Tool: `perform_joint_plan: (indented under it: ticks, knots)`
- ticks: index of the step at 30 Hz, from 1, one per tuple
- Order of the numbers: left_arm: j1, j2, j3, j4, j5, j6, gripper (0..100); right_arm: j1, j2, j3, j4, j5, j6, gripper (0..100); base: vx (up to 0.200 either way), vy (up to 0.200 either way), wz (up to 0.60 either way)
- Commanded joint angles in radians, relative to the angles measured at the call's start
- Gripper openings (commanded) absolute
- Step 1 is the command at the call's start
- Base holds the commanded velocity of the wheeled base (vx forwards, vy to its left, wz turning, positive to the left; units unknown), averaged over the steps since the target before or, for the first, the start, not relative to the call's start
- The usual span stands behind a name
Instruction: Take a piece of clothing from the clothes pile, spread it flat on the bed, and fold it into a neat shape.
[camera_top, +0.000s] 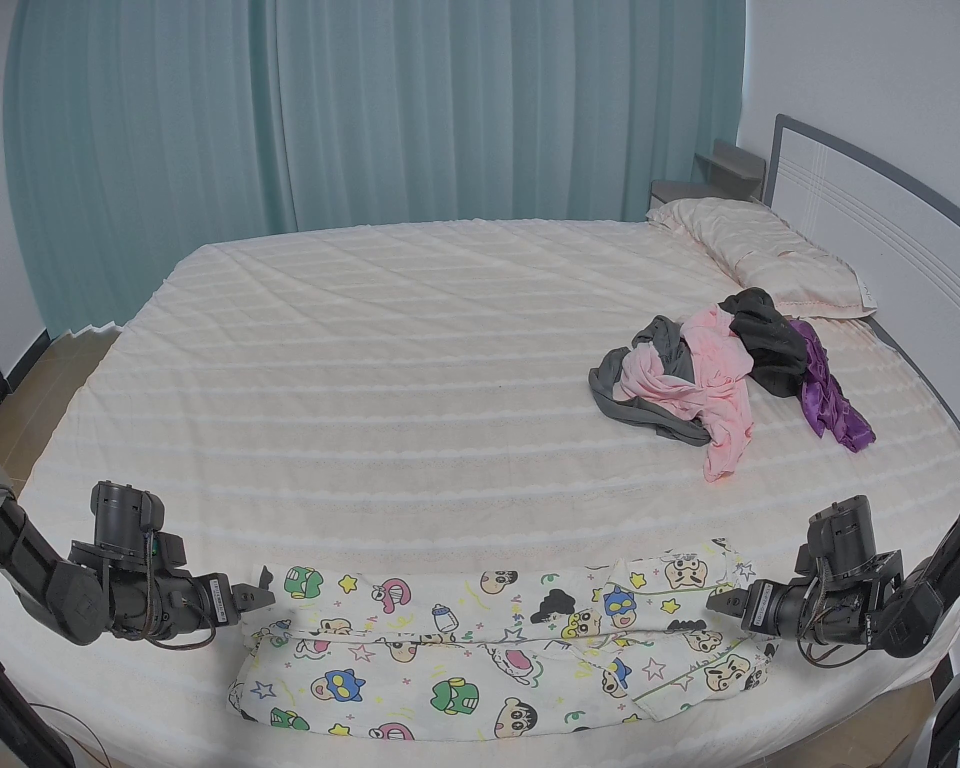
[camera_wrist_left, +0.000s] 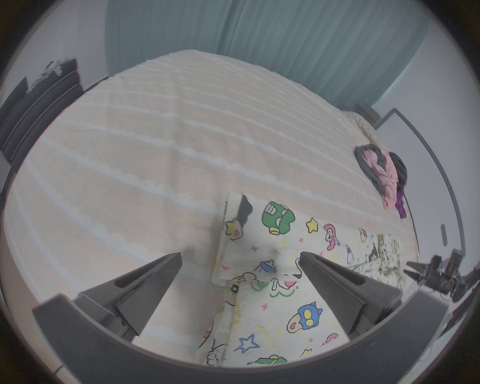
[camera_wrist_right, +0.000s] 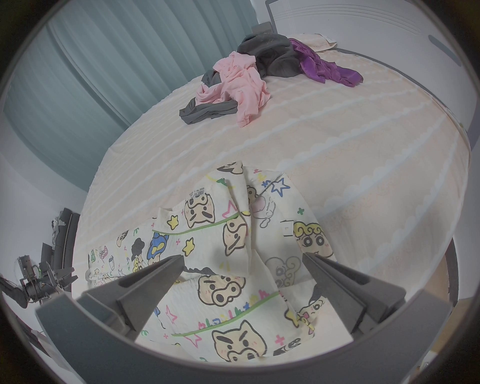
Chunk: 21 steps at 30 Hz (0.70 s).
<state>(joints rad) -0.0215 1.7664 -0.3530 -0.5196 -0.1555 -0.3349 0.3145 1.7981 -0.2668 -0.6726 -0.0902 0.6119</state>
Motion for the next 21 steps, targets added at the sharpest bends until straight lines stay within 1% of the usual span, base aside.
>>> perform_joint_plan:
  ticks: [1, 3, 5, 12, 13, 15, 21]
  knots:
    - [0.009, 0.097, -0.026, -0.002, -0.039, 0.056, 100, 0.0, -0.008, 0.011, -0.002, 0.0, -0.006, 100, 0.0, 0.0, 0.0]
    - [0.008, 0.119, -0.027, -0.004, -0.044, 0.08, 100, 0.002, -0.005, 0.014, -0.002, 0.0, -0.006, 100, 0.0, 0.0, 0.0]
    - [0.008, 0.151, -0.04, -0.004, -0.068, 0.105, 100, 0.003, -0.003, 0.014, -0.002, 0.0, -0.006, 100, 0.0, 0.0, 0.0]
    - [0.008, 0.183, -0.07, -0.004, -0.11, 0.106, 100, 0.006, -0.005, 0.014, -0.002, 0.0, -0.006, 100, 0.0, 0.0, 0.0]
    - [0.008, 0.183, -0.072, -0.002, -0.134, 0.106, 100, 0.006, -0.005, 0.014, -0.002, 0.0, -0.006, 100, 0.0, 0.0, 0.0]
    - [0.006, 0.183, -0.072, -0.002, -0.147, 0.106, 100, 0.006, -0.005, 0.014, -0.002, 0.0, -0.006, 100, 0.0, 0.0, 0.0]
    - [0.002, 0.191, -0.069, -0.002, -0.15, 0.108, 100, 0.006, -0.005, 0.012, -0.002, 0.001, -0.006, 100, 0.0, 0.0, 0.0]
